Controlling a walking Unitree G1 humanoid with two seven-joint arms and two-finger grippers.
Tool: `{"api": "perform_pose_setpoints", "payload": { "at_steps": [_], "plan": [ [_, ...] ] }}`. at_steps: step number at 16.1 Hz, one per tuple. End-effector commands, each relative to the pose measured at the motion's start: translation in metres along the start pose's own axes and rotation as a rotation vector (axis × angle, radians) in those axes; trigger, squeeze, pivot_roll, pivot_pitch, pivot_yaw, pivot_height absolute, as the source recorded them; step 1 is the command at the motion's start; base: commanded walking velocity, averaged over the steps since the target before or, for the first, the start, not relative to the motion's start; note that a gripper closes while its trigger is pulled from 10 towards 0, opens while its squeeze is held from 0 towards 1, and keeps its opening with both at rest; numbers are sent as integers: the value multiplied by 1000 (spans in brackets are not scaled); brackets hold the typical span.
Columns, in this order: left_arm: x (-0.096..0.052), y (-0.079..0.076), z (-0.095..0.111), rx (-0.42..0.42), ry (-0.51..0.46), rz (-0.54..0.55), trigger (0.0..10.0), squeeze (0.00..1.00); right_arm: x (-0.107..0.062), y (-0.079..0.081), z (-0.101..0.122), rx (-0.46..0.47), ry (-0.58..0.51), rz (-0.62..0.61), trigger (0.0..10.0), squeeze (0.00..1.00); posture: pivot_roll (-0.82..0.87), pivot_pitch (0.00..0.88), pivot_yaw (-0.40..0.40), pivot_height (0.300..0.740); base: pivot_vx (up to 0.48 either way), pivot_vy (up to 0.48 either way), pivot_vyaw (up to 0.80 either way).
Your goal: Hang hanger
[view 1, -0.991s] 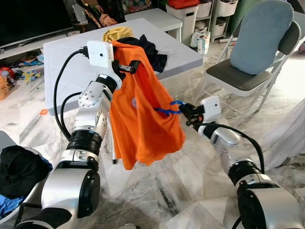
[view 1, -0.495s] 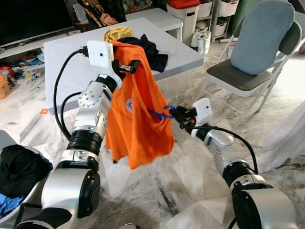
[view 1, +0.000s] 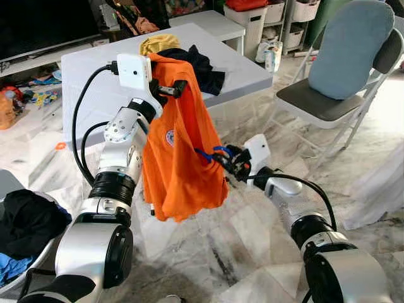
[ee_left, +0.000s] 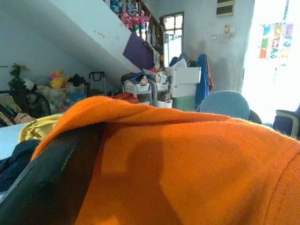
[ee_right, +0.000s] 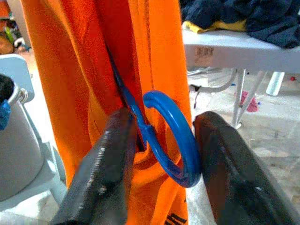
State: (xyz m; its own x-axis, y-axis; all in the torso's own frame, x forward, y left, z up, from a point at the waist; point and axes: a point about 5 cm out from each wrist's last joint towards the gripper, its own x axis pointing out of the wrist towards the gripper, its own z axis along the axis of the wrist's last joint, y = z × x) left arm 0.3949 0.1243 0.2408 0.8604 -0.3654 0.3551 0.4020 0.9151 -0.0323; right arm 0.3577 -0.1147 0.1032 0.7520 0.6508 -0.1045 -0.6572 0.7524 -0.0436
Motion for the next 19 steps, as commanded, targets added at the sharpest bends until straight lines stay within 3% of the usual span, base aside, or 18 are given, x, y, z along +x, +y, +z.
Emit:
{"api": "perform_pose_setpoints", "payload": {
  "at_steps": [1,4,10,15,17,19],
  "plan": [
    [6,-1,18,19,-61,-19,10000,0,2,3,-2,5,13,8,0,0,-40,0,70,740,0,0,0],
    [4,0,16,20,-57,-17,10000,0,-5,-3,-6,11,27,15,0,0,-35,0,65,740,0,0,0],
    [2,3,14,23,-51,-7,10000,0,-26,-38,-2,-53,85,-137,0,0,-40,0,62,740,0,0,0],
    [1,4,12,24,-41,3,10000,0,-34,-51,2,-61,81,-200,0,0,-45,0,61,740,0,0,0],
    [-9,4,-12,47,46,-6,10000,0,-28,-60,26,-21,-23,-245,0,0,-48,0,61,740,0,0,0],
    [-24,7,-40,79,153,15,10000,0,-24,-58,49,-81,-97,-130,0,0,-51,0,59,740,0,0,0]
  ]
}}
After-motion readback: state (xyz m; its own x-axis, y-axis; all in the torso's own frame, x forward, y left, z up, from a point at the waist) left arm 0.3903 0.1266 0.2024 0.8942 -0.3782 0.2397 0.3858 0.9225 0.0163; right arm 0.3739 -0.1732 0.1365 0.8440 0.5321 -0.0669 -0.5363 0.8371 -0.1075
